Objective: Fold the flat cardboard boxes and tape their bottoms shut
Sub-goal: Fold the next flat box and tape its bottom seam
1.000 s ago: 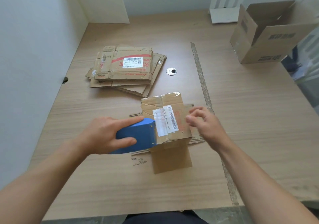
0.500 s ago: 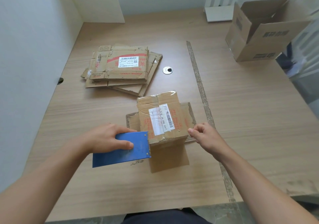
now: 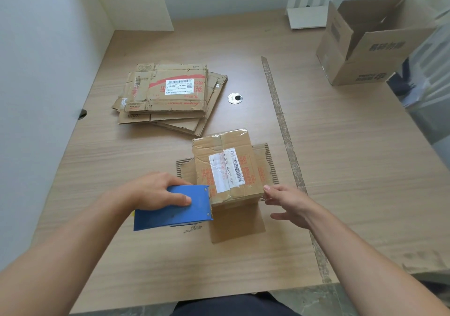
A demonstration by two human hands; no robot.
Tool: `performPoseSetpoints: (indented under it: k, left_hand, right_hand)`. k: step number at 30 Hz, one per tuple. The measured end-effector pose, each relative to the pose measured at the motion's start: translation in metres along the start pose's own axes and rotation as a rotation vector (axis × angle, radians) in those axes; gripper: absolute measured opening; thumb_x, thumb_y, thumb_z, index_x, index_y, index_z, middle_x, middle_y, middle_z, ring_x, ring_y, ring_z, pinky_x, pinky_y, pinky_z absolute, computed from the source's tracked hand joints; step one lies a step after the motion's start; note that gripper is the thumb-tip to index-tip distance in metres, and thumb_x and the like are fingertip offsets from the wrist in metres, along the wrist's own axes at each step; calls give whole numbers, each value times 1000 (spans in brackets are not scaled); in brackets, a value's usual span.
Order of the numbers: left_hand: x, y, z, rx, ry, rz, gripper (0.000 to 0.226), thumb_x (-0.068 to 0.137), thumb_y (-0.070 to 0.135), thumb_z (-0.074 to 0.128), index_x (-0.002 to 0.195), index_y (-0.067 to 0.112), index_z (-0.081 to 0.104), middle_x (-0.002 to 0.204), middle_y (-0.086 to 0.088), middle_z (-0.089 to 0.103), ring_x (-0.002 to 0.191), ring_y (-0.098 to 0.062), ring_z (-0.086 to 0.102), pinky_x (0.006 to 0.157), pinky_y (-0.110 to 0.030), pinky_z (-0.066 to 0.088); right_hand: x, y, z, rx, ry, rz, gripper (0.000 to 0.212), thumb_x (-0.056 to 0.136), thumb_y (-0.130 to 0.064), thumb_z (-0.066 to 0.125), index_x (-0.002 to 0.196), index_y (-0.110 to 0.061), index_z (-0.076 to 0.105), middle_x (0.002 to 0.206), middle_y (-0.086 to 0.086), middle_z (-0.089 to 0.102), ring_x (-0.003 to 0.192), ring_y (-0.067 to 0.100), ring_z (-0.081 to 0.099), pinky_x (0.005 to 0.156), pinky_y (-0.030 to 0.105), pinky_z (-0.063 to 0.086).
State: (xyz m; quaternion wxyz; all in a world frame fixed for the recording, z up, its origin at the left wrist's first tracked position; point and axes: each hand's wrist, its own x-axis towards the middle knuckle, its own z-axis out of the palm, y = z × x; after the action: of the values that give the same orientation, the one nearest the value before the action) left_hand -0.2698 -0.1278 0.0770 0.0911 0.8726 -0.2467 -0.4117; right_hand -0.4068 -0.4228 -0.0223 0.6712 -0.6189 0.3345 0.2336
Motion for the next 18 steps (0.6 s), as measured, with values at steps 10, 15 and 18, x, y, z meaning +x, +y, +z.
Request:
performPoseSetpoints:
  k: [10,15,18]
  left_hand:
    - [-2,2,1,-20,16,6,26,88,55,63,85,76,49,100,23,67,93,-1,62,84,-28,50]
    - [0,3,-2,-29,11,3,24,87,54,64,82,74,52,98,25,67,92,1,61,79,-23,48]
    - [0,4,-2,-28,10,-5,26,86,55,64,77,77,51,98,25,67,93,-1,61,84,-27,49]
  right_hand:
    - [-8,10,1,410,-37,-268,27,98,-11,57,72,-7,58,105,12,71,105,22,69,83,34,58]
    - [-4,15,10,337,84,-257,20,98,-10,57,85,4,62,95,14,74,88,15,72,81,30,60]
    - [0,16,13,301,148,-244,21,98,-11,57,81,0,62,90,12,73,82,14,70,77,29,58]
